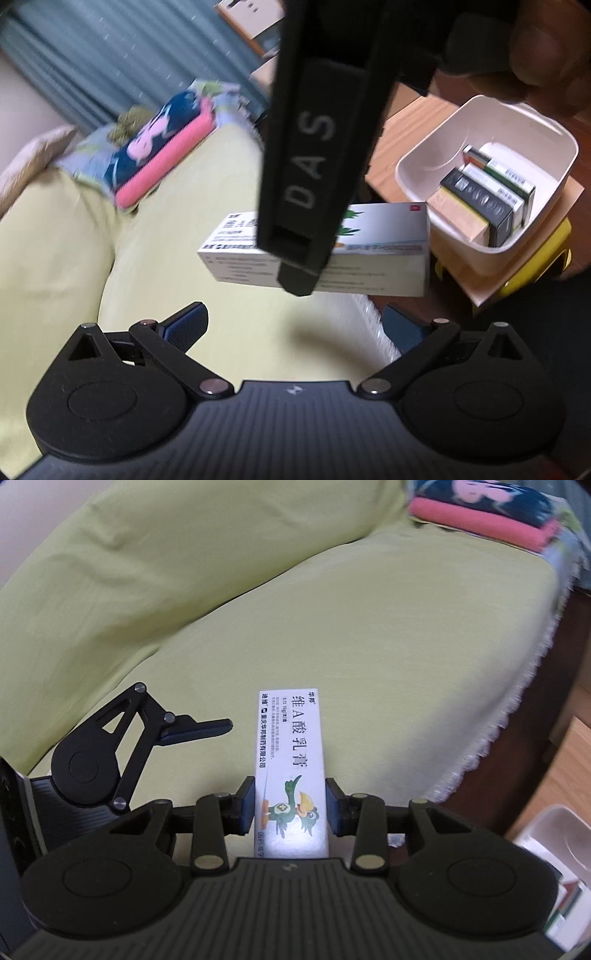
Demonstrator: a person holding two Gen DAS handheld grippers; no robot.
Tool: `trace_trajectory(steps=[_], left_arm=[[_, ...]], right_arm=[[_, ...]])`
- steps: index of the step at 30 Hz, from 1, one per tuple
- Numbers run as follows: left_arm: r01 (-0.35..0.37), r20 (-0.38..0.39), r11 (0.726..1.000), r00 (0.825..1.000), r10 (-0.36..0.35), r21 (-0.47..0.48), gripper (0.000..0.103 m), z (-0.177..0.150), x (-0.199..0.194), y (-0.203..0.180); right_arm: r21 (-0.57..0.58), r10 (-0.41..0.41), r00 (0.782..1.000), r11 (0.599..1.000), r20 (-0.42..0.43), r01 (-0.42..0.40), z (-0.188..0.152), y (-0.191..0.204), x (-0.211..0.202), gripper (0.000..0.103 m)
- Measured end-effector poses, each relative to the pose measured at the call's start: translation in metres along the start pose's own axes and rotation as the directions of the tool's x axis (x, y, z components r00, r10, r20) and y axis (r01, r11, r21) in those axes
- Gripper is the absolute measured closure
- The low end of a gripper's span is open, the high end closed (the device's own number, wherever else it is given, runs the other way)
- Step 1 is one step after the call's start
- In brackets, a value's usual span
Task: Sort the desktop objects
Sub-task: 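Lift the cream box with the right gripper and carry it over the bin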
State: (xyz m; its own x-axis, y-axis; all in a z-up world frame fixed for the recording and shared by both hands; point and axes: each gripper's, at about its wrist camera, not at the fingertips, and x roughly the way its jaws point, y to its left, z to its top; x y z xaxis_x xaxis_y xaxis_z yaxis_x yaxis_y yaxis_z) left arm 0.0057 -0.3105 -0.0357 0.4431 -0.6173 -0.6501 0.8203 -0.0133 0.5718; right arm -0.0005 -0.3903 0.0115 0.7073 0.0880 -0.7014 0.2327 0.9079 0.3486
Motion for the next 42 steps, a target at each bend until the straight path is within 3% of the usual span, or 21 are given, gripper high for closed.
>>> trace_trajectory(steps=[11,15,24,42], left_arm=[[0.095,0.117,0.986,0.987,-0.111,0.135,0.002,0.077,0.031,-0.041],[0.132,0.14,0.977,0.978,-0.155,0.166,0.002,0.09,0.039,-0.058],[0.183,0.158,0.957,0.962,-0.221,0.225,0.002,0.098,0.047,-0.087],[0.246,0.127,0.937,0.951,-0.283,0.25,0.002,0.095,0.056,-0.112]], right_arm=[[0.175,-0.142,0.987,0.976,0.079,0.126,-0.027,-0.08,-0.068,0.069],[0.224,-0.19,0.979,0.96,0.079,0.168,-0.039,-0.112,-0.084,0.069],[0.299,-0.248,0.966,0.929,0.068,0.217,-0.063,-0.149,-0.102,0.069],[0.35,-0.285,0.958,0.901,0.031,0.257,-0.089,-0.169,-0.101,0.069]])
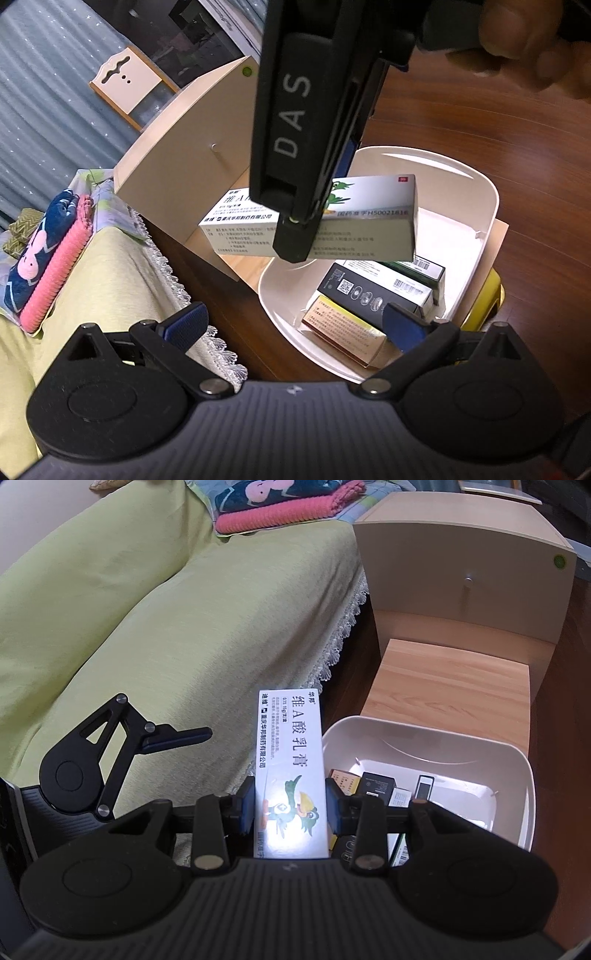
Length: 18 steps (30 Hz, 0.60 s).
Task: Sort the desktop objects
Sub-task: 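Lift the cream box with the right gripper and carry it over the bin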
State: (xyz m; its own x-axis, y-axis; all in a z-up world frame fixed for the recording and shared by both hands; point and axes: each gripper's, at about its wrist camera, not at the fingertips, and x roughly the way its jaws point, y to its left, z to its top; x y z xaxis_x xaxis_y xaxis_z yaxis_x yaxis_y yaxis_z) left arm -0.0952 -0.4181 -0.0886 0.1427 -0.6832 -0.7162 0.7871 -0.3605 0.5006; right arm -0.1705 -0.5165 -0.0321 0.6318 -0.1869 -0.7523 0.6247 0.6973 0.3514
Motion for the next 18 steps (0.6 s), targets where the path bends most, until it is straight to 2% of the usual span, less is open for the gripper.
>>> trace_trajectory(steps=[10,18], left_arm=[[0.024,-0.013,1.0,1.0,-0.024,0.02,0.002,0.002,0.01,-0.005],[0.036,0.011,0.997,0.999,-0.037,0.066,0.002,0.013,0.022,-0.008]], right_arm=[[0.031,-0.035,0.999,0.999,-0.01,0.035,-0.008,-0.015,0.003,0.069],[0.078,-0.098,0.995,0.992,-0.009,0.098,-0.014,-0.042,0.006,0.069]])
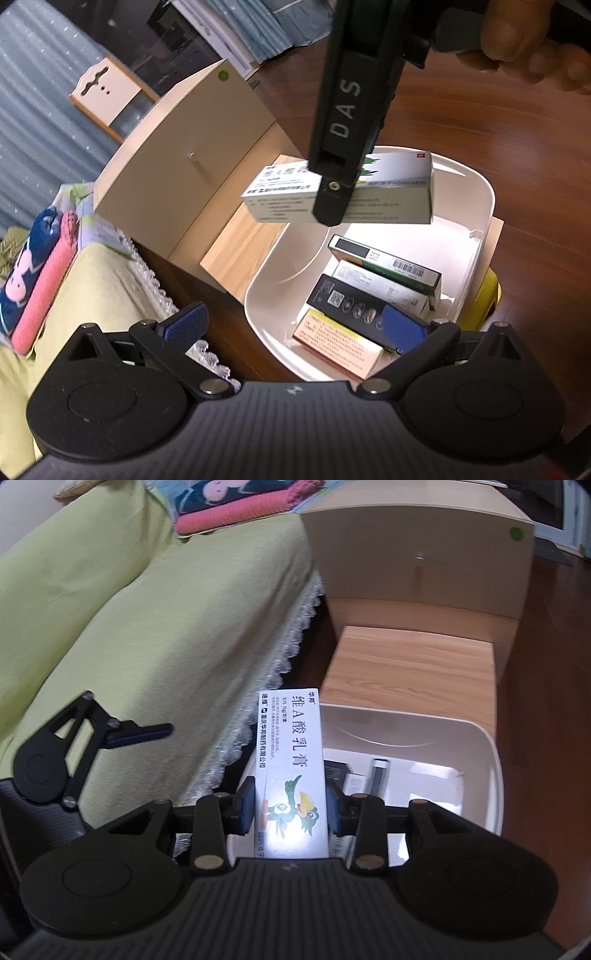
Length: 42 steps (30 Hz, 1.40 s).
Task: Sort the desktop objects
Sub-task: 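Lift the cream box with the right gripper and carry it over the bin, then lower the cream box into the bin with the right gripper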
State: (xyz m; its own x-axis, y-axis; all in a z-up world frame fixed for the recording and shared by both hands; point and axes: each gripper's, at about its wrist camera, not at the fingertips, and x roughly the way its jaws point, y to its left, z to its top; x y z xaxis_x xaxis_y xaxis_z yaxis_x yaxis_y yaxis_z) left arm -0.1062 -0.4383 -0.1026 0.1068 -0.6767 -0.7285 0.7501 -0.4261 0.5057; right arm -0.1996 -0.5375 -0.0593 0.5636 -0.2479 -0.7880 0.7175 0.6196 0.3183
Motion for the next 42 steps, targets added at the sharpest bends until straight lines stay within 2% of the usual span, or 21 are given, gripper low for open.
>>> trace_trajectory(steps=[7,15,20,32,42], left_arm=[[0.018,0.027,0.999,0.999,-0.019,0.031,0.002,0.007,0.02,-0.011],[0.041,0.023,0.991,0.999,-0.044,0.13,0.002,0.005,0.045,-0.036],[0.044,0.048,0.984,0.997,-0.053,0.174,0.002,0.002,0.052,-0.047],[0.049,0.046,0.987,0.997,-0.056,0.151,0.002,-0.002,0.064,-0.046],[0.075,0.029,0.991,0.996,-0.079,0.113,0.002,-0.004,0.076,-0.041]], right_arm=[[0.052,-0.064,0.998,0.997,-0.011,0.064,-0.01,-0.03,0.013,0.069],[0.124,-0.117,0.992,0.985,-0.057,0.123,-0.027,-0.064,0.042,0.069],[0.155,-0.144,0.986,0.975,-0.09,0.156,-0.037,-0.08,0.061,0.069],[0.169,-0.205,0.965,0.958,-0.162,0.232,-0.048,-0.088,0.101,0.069],[0.156,-0.207,0.953,0.957,-0.219,0.244,-0.05,-0.093,0.125,0.069]])
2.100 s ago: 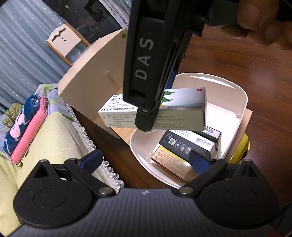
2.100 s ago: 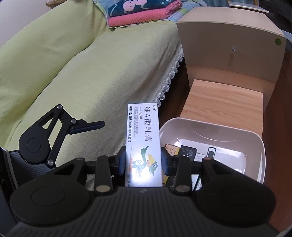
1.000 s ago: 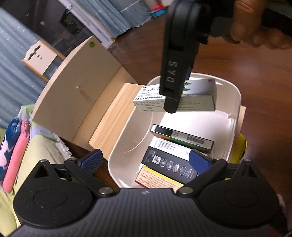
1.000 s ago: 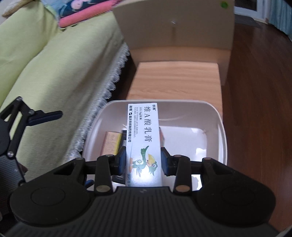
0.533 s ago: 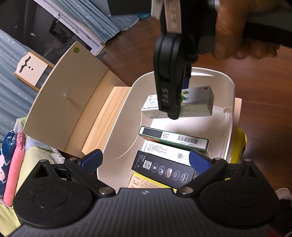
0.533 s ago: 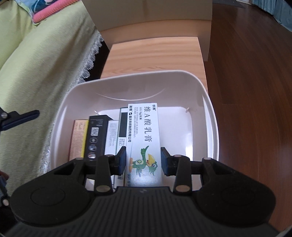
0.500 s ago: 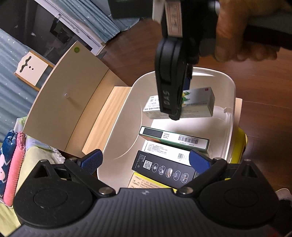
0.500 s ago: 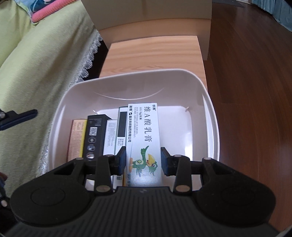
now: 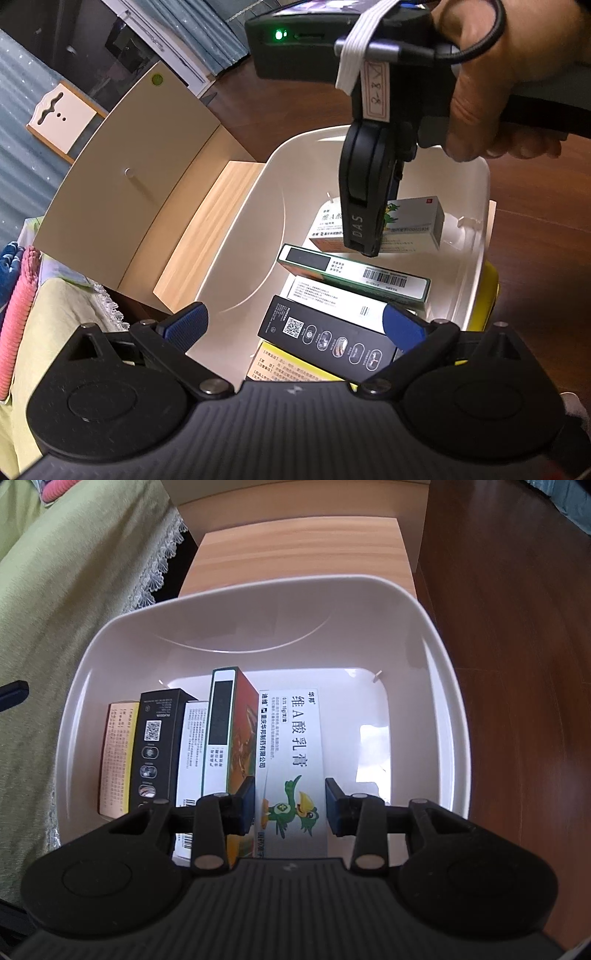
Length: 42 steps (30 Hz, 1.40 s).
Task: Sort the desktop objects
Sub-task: 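Lower the cream box into the bin with the right gripper, then open the right gripper and release the cream box in the bin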
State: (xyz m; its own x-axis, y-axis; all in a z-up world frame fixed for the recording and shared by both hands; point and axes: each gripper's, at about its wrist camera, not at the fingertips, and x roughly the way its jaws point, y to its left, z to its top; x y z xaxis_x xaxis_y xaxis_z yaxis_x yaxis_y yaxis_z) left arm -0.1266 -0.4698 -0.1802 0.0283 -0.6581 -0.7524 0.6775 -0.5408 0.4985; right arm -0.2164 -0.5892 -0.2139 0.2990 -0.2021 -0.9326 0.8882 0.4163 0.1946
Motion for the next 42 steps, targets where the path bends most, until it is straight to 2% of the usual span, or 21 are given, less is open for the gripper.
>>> trace_trajectory(steps=[7,22,42], left_arm=[[0.011,-0.029,1.0,1.0,-0.01,0.027,0.002,0.0,0.009,-0.003],[0.022,-0.054,1.0,0.998,-0.021,0.017,0.002,0.0,0.019,0.0],[0.019,-0.054,1.0,0.998,-0.018,0.018,0.002,-0.004,0.019,0.001]], right_arm=[[-0.019,-0.009,0.999,1.0,-0.038,0.008,0.002,0.003,0.015,0.069],[-0.032,-0.032,0.996,0.999,-0.088,0.029,0.007,0.007,0.038,0.069],[-0.007,-0.024,0.995,1.0,-0.094,0.024,0.011,0.006,0.04,0.068]])
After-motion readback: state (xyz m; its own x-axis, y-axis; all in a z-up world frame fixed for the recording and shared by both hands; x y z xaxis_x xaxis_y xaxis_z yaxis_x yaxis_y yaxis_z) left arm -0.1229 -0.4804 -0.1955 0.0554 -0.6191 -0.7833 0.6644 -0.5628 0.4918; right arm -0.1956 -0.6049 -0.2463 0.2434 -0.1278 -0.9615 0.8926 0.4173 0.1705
